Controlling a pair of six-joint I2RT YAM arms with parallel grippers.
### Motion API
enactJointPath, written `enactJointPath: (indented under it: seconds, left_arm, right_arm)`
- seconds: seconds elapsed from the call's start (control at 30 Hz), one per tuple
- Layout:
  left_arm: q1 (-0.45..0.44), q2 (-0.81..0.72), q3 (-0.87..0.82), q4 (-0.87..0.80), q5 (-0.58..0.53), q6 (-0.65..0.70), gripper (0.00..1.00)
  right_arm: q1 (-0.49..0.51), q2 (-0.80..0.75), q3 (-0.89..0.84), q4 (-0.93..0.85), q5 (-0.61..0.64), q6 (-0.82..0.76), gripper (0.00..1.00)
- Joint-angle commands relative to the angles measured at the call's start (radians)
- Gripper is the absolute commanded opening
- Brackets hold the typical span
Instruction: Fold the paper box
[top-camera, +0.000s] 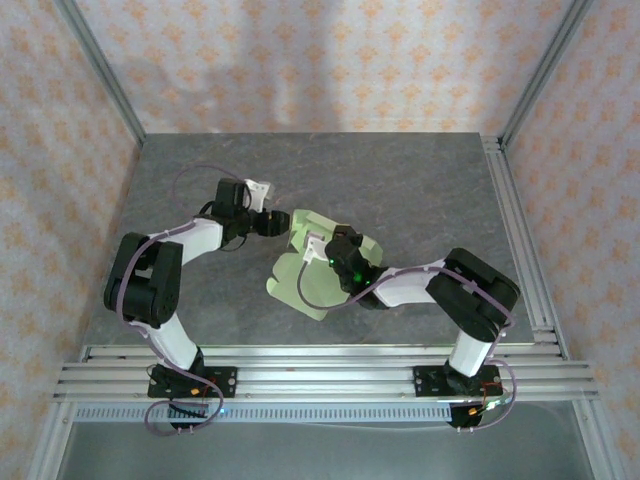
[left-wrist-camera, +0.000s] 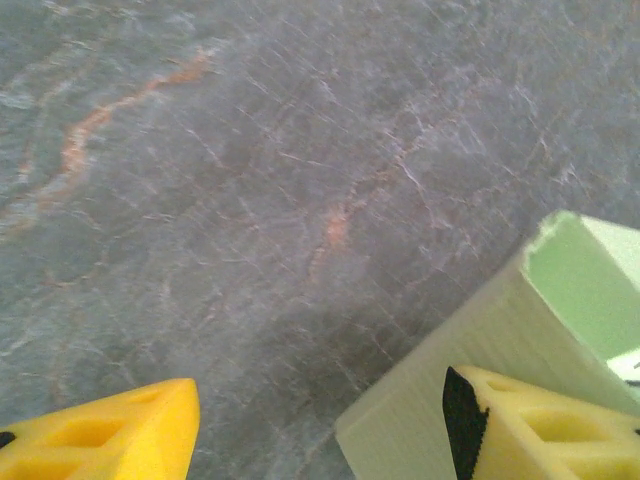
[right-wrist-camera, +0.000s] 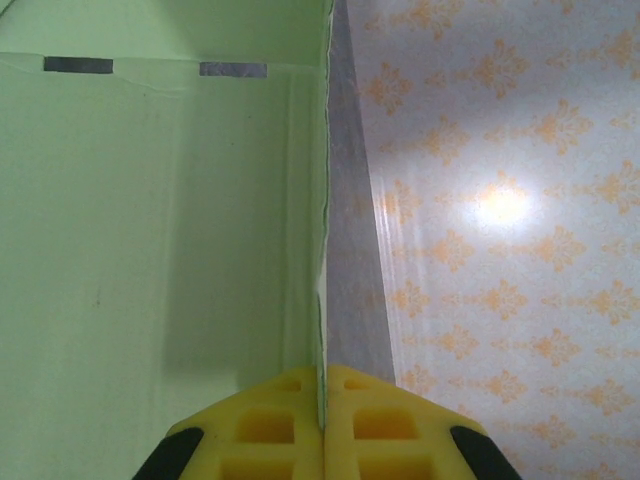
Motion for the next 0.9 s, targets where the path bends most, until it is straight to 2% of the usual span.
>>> enactJointPath:
  seconds: [0.0,0.27,0.47,0.87]
  left_arm:
    - [-0.011,0.002,0.012,-0.019,0.023,0.033,0.66]
    - [-0.015,-0.011,-0.006,-0.002,0.04,0.024,0.67]
    - [-0.015,-0.015,-0.007,-0.012,0.026,0.033,0.67]
    - [-0.022,0.0,0.0,-0.024,0.053,0.044,0.66]
  right_arm:
    - [-0.009,-0.014,0.024,-0.011,0.006,0.024,0.06]
    - [-0.017,0.006,0.035,-0.003,0.004,0.01,0.06]
    - [-0.015,0.056,0.032,0.1,0.024,-0.126,0.04]
    - [-0.012,0.077,0.033,0.142,0.04,-0.182,0.03]
